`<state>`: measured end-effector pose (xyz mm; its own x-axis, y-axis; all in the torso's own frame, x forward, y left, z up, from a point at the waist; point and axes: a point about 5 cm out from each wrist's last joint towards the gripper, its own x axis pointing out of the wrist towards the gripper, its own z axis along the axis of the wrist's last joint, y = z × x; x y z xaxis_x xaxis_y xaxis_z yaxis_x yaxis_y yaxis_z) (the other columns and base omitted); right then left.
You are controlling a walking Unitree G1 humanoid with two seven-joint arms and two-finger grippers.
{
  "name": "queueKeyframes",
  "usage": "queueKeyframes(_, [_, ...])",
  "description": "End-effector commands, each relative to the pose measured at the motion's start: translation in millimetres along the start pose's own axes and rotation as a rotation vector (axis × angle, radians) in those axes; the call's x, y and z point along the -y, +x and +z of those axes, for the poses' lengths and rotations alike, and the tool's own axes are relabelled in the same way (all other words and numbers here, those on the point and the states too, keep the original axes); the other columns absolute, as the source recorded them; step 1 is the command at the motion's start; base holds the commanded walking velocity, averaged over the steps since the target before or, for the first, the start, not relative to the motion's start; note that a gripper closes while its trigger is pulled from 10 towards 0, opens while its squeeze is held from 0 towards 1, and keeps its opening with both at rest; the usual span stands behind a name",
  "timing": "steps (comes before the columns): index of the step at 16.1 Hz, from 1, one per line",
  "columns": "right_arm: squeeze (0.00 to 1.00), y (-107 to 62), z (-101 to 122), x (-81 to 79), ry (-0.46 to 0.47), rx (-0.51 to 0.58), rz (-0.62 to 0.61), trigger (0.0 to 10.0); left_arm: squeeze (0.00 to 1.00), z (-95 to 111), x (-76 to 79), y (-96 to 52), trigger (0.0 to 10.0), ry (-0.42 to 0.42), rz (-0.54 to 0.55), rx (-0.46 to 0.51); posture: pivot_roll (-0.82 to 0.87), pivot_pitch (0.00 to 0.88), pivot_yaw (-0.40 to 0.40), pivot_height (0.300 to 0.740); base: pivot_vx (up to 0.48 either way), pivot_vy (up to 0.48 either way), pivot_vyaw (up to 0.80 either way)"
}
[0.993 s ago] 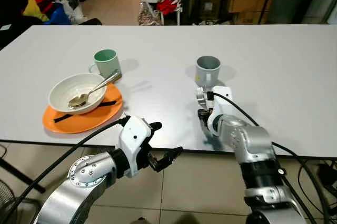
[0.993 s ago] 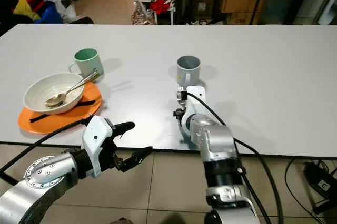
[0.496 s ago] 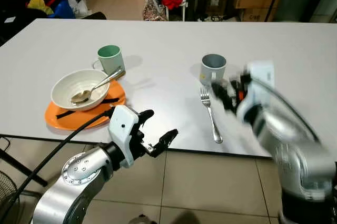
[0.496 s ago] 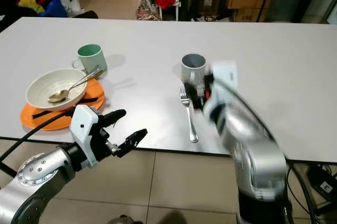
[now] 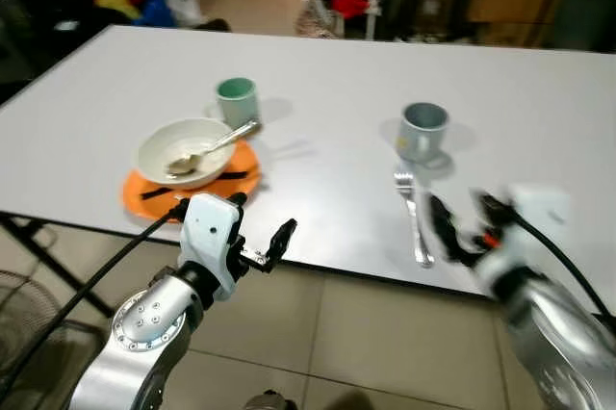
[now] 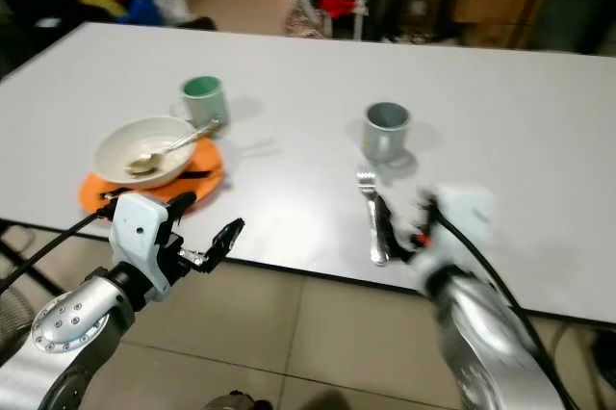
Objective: Setting the table
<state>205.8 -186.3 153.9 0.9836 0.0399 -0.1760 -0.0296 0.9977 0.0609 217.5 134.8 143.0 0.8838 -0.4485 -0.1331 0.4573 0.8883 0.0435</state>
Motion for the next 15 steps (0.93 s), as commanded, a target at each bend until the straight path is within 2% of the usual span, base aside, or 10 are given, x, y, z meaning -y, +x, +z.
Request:
queueKeyframes(1, [1.0,-3.6,0.7,10.8,-0.023,0.014,-0.076,10.0,0.0,3.3,-0.3,0.0,10.0,0.016,0.017,0.019,0.07,0.0,0.095,0.74,0.0,0.0,0.0])
queueKeyframes(3, [1.0,-5.5,-11.3,23.6,-0.019,-0.061,-0.172,10.0,0.0,-1.2,-0.3,1.3,10.0,0.024,0.011,0.009,0.05,0.0,0.104,0.74,0.0,0.0,0.0])
queueKeyframes(5, [1.0,-2.8,-14.8,18.1,-0.009,-0.065,-0.124,10.0,0.0,-0.8,-2.8,6.0,10.0,0.028,0.015,0.015,0.05,0.0,0.11,0.74,0.0,0.0,0.0])
queueKeyframes(7, [1.0,1.0,-9.2,4.0,-0.015,-0.008,-0.022,10.0,0.0,-1.4,-4.0,12.6,10.0,0.038,0.011,0.021,0.04,0.0,0.112,0.74,0.0,0.0,0.0])
queueKeyframes(8, [1.0,3.4,-7.2,-1.3,-0.009,0.003,0.004,10.0,0.0,-2.2,-4.8,16.5,10.0,0.023,0.024,0.024,0.03,0.0,0.112,0.74,0.0,0.0,0.8])
queueKeyframes(10, [1.0,6.6,-10.1,-4.4,-0.019,-0.021,0.024,10.0,0.0,-5.8,-4.0,21.4,10.0,0.014,0.035,0.013,0.02,0.0,0.11,0.74,0.0,0.0,0.8])
queueKeyframes(11, [1.0,14.7,-16.2,-3.9,-0.016,-0.069,0.006,10.0,0.0,-9.1,1.3,26.6,10.0,0.021,0.004,0.002,0.02,0.0,0.11,0.74,0.0,0.0,0.0])
queueKeyframes(13, [1.0,28.5,-24.6,2.5,-0.089,-0.146,-0.019,10.0,0.0,-10.1,5.2,31.2,10.0,0.007,-0.043,-0.003,0.01,0.0,0.118,0.74,0.0,0.0,0.0])
queueKeyframes(15, [1.0,43.3,-34.9,15.9,-0.208,-0.273,-0.025,10.0,0.0,-13.9,16.4,33.1,10.0,0.009,-0.201,-0.035,0.0,0.0,0.126,0.74,0.0,0.0,0.0])
